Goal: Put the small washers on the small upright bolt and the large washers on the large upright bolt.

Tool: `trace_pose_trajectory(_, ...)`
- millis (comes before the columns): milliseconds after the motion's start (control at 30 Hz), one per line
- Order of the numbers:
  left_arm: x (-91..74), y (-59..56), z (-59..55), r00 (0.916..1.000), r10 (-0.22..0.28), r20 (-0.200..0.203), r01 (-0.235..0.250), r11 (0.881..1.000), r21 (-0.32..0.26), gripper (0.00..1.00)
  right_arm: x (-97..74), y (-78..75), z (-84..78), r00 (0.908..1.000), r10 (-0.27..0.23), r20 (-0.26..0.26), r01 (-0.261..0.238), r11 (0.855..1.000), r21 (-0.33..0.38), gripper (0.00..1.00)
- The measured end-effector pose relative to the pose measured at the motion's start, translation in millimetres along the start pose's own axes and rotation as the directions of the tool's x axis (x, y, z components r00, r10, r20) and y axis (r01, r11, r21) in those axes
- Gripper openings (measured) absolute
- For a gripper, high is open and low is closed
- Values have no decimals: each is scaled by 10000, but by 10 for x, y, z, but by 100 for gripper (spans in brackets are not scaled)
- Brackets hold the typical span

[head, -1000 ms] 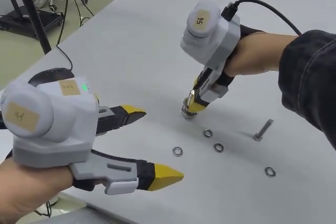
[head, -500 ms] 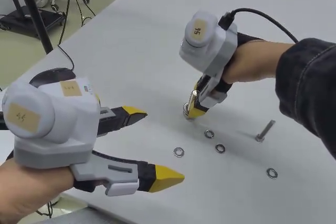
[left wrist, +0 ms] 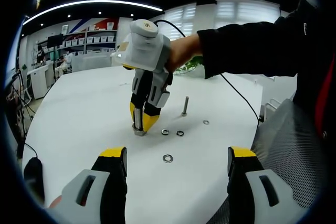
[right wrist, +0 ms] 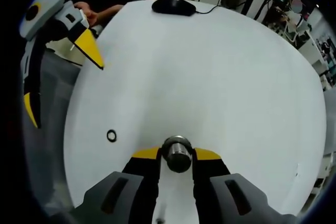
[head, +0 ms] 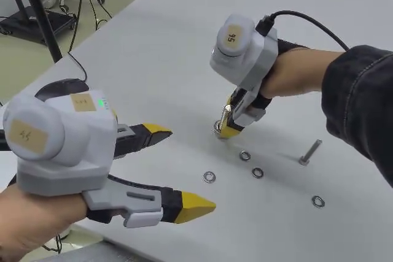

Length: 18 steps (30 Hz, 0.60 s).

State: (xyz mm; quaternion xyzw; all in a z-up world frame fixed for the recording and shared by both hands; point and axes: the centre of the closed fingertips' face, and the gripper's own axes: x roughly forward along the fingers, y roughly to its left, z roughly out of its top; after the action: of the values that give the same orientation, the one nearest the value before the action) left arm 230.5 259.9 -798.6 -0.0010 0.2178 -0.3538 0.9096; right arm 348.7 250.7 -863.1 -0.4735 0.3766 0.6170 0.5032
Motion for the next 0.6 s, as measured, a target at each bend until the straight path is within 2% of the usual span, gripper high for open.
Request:
trace_pose_trajectory(167, 6, -2, 11, 10000, -19, -1, 19, 10000, 32, 78, -51, -45, 9, 9997, -169, 183, 168, 9999, 28, 29)
trace_pose_trajectory(367, 13, -7, 14, 10000, -30, -1, 30, 10000, 67, 78, -139, -76, -34, 9985, -431, 323, 427, 9990, 128, 30)
trace_pose_trajectory(600, 27, -24, 23, 10000, -84, -27, 84, 9999, 136, 78, -301, -41, -107, 9964, -711, 466, 698, 9971, 302, 29)
